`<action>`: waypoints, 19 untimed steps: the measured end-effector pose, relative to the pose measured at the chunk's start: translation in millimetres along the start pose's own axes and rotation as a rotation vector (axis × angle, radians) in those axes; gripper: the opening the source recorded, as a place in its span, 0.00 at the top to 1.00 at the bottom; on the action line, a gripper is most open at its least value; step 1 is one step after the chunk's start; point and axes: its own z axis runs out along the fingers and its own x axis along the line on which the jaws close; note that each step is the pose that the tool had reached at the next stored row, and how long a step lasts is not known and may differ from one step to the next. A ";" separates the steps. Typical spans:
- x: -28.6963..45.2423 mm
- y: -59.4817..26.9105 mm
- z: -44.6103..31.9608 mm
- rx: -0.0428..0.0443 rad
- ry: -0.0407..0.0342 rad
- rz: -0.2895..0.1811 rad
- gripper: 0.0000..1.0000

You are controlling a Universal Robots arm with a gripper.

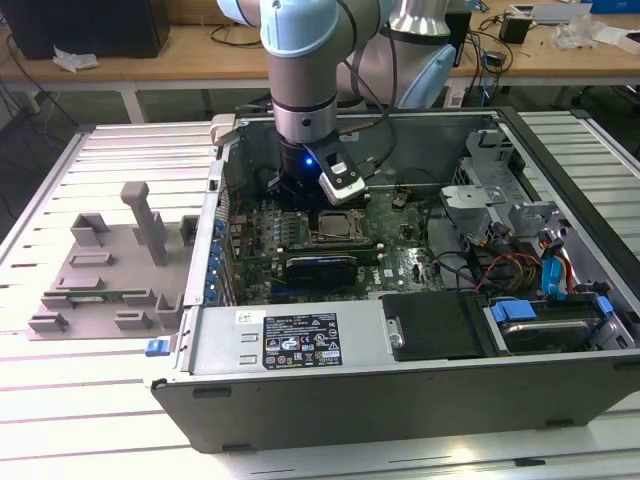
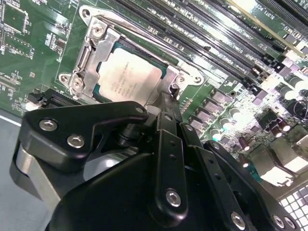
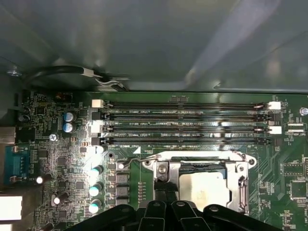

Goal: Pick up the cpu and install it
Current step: 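Close the cpu cover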

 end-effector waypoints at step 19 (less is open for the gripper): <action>-2.0 2.7 -40.6 0.0007 -0.0003 0.000 0.89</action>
